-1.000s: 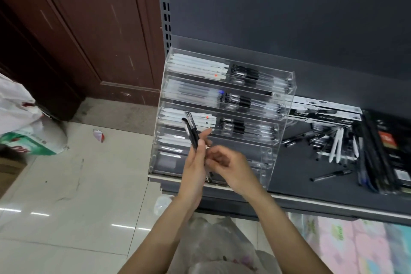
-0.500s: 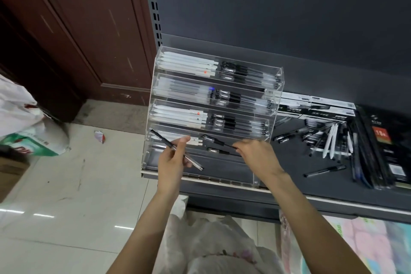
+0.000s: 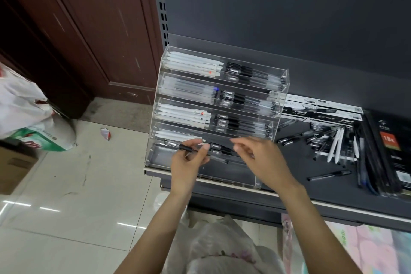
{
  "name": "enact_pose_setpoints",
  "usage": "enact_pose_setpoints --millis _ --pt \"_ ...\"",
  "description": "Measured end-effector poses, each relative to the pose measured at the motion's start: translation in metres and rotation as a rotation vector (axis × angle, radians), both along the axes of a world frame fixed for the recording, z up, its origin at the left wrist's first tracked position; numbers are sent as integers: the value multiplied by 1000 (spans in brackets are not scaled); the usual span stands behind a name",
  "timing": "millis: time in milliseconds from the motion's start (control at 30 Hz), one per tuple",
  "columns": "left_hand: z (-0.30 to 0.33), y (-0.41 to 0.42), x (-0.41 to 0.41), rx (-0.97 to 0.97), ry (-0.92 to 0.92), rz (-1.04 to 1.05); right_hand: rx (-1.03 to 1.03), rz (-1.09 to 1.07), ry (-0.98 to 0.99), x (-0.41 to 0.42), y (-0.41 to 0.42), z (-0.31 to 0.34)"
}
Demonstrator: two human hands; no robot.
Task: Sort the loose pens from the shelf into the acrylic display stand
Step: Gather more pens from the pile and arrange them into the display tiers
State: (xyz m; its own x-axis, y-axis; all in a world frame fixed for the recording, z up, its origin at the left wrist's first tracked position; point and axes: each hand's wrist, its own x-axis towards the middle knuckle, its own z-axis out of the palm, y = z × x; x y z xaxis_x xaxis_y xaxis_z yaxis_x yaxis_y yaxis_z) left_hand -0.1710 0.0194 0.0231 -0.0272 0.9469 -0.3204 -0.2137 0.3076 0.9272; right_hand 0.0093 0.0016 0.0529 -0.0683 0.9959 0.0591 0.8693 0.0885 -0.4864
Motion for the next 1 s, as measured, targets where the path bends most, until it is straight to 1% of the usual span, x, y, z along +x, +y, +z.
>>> enact_pose_setpoints --millis 33,67,133,200,233,267,300,333,367,400,433,467,533,600,700,800,867,933,1000 --pt "-1 1 6 0 -9 -9 -6 -2 135 -9 -4 7" --pt "-1 1 12 2 -2 -26 -20 10 195 -17 -8 11" --pt "0 3 24 18 27 -79 -5 7 185 -24 -12 8" --pt "3 4 31 23 24 -140 50 -58 158 -17 -14 3" --pt "4 6 32 42 64 -187 92 -110 129 -10 -15 1" --pt "1 8 30 115 218 -234 140 -172 76 -2 -17 1" --pt "-5 10 27 245 499 -286 188 -237 4 8 -19 1" --pt "-14 13 22 415 856 -290 227 -294 -77 19 -21 1" --pt "-24 15 18 581 1151 -264 254 -338 -161 28 -24 1" --pt "-31 16 15 677 1316 -265 268 -367 -237 35 -27 1" --pt "-37 17 14 734 1407 -270 276 -384 -295 39 -29 0" --pt "-42 17 14 764 1456 -299 282 -391 -334 41 -29 -1" --pt "-45 16 15 752 1497 -379 301 -388 -369 36 -26 -5" --pt "-45 15 16 739 1525 -411 311 -377 -389 27 -20 -13" --pt "-41 13 14 744 1491 -418 266 -319 -453 17 -9 -28" --pt "-42 14 10 763 1487 -421 78 -184 -604 9 3 -38" --pt "-43 16 9 768 1475 -432 -59 -156 -688 4 8 -35" --pt "-43 18 8 758 1455 -455 -195 -106 -732 0 11 -29" --pt "-44 22 7 759 1436 -470 -254 -70 -763 2 15 -28"
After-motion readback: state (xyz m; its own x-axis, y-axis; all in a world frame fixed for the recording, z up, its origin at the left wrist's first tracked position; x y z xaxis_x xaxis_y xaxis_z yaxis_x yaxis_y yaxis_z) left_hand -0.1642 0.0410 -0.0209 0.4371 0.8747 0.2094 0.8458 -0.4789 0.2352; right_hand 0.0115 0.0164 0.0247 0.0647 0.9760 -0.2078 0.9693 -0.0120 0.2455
